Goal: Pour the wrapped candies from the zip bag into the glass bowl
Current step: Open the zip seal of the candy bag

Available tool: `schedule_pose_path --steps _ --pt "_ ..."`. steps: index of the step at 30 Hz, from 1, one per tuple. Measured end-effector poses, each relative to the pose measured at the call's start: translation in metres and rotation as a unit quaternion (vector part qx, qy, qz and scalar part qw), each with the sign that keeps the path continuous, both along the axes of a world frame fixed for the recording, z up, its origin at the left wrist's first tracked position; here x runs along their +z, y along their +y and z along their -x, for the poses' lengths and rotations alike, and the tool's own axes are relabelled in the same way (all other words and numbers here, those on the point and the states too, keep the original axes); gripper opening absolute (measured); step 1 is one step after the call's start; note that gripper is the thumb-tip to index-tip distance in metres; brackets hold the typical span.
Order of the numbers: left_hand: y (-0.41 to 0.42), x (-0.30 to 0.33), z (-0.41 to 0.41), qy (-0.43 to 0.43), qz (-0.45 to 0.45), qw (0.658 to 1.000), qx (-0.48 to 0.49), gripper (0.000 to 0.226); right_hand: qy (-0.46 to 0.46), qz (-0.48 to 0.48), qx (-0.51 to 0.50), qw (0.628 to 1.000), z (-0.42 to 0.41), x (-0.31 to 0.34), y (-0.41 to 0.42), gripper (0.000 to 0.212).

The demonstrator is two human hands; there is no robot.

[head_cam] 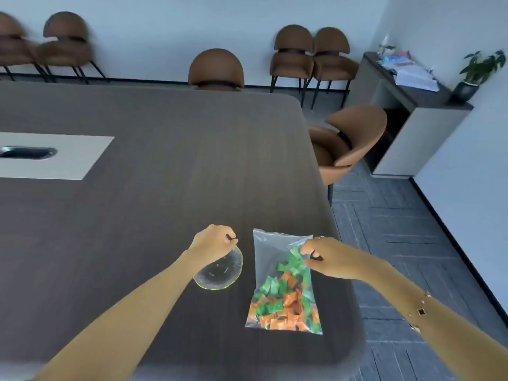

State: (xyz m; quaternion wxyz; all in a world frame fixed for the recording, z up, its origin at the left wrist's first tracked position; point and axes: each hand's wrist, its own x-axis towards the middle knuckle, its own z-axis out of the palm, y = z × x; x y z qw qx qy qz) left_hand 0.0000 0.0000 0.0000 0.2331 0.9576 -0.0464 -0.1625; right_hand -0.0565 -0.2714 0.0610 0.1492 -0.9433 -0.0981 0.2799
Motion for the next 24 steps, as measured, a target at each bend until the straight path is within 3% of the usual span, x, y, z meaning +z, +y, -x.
schedule_pose_path --steps 5,7,9,11,17,22,24 --pt "-0.028 -0.044 0.007 0.054 -0.014 0.998 -0.024 0.028 0.085 0.016 -0.016 0.996 -0.042 -0.069 -0.007 0.031" --pt "-0.038 -0.058 0.005 0.063 -0.005 0.997 -0.034 0.030 0.073 0.034 -0.022 0.997 -0.060 -0.095 -0.009 0.023" --pt "-0.047 -0.068 0.004 0.066 0.006 0.997 -0.045 0.031 0.051 0.035 -0.031 0.998 -0.081 -0.119 -0.011 0.035" --pt "-0.056 -0.076 0.005 0.078 0.023 0.995 -0.062 0.033 0.040 0.036 -0.063 0.997 -0.099 -0.133 -0.012 0.023" --pt "-0.068 -0.097 0.001 0.094 0.035 0.988 -0.115 0.036 0.013 0.061 -0.104 0.993 -0.133 -0.170 -0.023 0.037" --pt "-0.080 -0.094 -0.009 0.077 0.033 0.987 -0.138 0.035 0.034 -0.022 -0.190 0.981 -0.130 -0.176 -0.014 0.035" --pt "-0.087 -0.092 -0.012 0.075 0.040 0.989 -0.123 0.034 0.049 -0.042 -0.207 0.976 -0.126 -0.171 -0.011 0.045"
